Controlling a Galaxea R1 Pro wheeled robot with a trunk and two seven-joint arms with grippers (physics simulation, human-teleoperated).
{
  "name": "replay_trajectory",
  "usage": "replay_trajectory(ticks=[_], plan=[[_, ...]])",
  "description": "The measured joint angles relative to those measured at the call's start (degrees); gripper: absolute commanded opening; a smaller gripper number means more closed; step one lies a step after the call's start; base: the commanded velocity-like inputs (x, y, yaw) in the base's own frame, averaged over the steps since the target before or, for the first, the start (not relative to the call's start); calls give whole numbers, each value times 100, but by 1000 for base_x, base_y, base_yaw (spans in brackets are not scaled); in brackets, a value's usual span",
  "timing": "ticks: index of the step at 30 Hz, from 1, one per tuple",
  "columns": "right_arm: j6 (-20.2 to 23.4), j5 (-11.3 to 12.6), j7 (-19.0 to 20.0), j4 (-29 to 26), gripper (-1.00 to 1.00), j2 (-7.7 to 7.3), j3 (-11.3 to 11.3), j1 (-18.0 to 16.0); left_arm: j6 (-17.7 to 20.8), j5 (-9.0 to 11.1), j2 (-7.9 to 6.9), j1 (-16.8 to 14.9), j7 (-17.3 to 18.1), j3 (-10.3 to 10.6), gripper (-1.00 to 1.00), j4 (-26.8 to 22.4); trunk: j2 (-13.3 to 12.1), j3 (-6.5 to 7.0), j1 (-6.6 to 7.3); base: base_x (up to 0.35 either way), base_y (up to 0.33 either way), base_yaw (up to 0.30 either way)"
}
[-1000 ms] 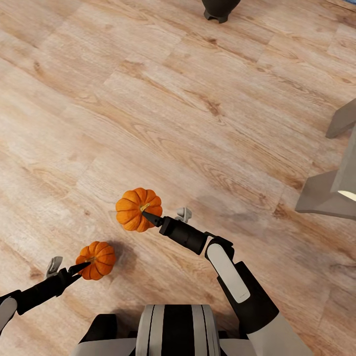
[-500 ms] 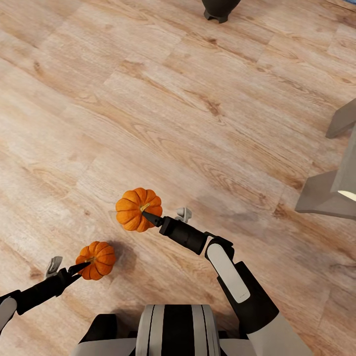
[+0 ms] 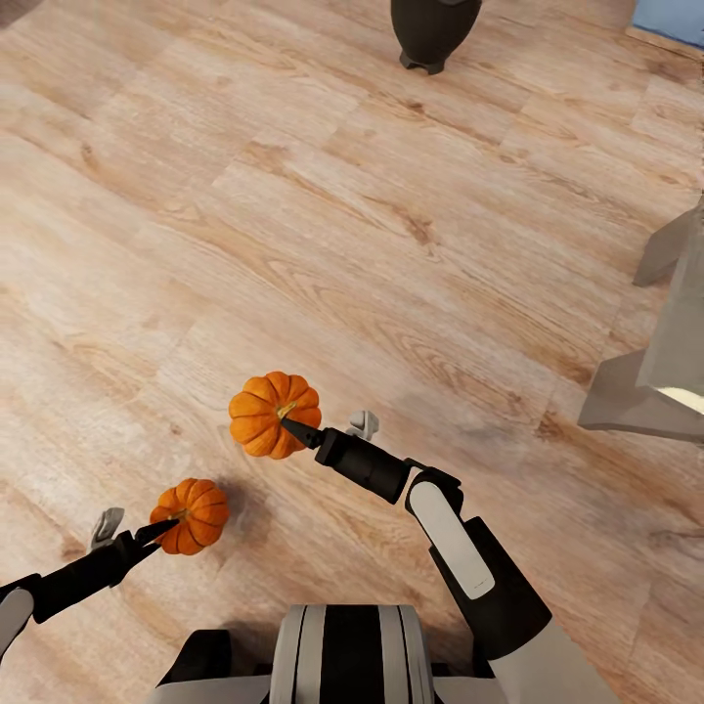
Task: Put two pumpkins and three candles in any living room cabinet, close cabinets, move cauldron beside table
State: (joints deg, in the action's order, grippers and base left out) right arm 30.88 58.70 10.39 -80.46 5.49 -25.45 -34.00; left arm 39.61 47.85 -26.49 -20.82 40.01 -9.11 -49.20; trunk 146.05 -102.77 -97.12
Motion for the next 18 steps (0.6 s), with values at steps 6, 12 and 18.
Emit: replay_trajectory(ticks=[6,12,18], plan=[[-8,1,-7,12,-100,-10,6,0,7,0,-21,0,2,-7,-100,-8,-8,133,15,0,0,0],[-9,5,-17,84,-100,-19,23,0,91,31,-156,-1,3,-38,-100,-207,-16,266,31,0,0,0],[-25,5,-18,156,-100,-23,19,0,400,93,-273,1,8,-40,-100,-374,-24,399,46,0,0,0]])
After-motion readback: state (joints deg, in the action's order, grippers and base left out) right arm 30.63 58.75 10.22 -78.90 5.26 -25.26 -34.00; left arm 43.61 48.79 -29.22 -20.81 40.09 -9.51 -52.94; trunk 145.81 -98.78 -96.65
